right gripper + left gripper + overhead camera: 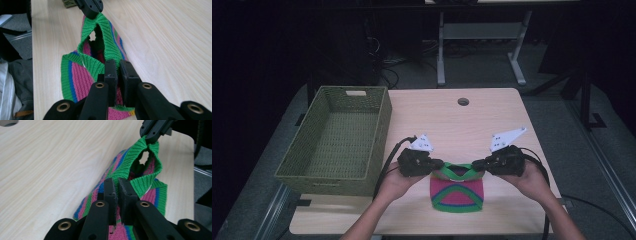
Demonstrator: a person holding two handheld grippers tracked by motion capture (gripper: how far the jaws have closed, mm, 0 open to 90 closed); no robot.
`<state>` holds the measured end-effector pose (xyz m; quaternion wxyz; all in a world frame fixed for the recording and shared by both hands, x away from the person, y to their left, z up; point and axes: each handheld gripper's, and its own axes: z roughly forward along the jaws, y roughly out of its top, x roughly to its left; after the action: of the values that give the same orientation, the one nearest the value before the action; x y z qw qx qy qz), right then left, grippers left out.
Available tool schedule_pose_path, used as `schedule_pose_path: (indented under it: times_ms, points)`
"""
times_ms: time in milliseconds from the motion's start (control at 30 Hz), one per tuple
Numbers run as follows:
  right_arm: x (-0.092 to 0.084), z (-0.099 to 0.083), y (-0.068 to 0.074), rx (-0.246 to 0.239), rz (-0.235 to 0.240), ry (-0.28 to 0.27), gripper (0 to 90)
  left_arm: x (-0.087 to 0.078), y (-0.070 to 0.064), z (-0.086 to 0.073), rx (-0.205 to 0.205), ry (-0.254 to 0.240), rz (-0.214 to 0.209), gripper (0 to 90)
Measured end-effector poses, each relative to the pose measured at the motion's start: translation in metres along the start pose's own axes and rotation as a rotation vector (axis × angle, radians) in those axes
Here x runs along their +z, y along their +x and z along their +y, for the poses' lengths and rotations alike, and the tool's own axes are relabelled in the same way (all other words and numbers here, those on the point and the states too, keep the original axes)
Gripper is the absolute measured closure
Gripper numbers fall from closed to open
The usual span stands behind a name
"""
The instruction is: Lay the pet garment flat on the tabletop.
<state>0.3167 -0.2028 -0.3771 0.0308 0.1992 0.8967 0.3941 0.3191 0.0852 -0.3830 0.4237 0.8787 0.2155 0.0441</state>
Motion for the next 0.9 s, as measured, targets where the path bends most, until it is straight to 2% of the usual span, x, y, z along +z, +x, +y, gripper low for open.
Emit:
schedule_pose_path:
  times_ms: [67, 100, 267, 367, 900]
  points:
    - [0.0, 0.002, -0.004, 0.016, 0.001, -0.005, 83.9, 0.0, 0.003, 0.001, -0.007, -0.004, 0.007, 85.2]
    - [0.001, 0.003, -0.007, 0.029, 0.003, -0.008, 83.9, 0.001, 0.006, 0.001, -0.023, -0.016, 0.014, 85.2]
    - [0.001, 0.007, -0.012, 0.041, -0.004, -0.015, 83.8, 0.001, 0.012, 0.001, -0.048, -0.039, 0.024, 84.9]
    - [0.001, 0.01, -0.018, 0.055, -0.01, -0.016, 83.8, 0.003, 0.016, 0.002, -0.081, -0.063, 0.044, 84.8]
    - [0.005, 0.017, -0.044, 0.107, -0.043, -0.024, 83.3, 0.015, 0.033, 0.014, -0.123, -0.102, 0.13, 84.3]
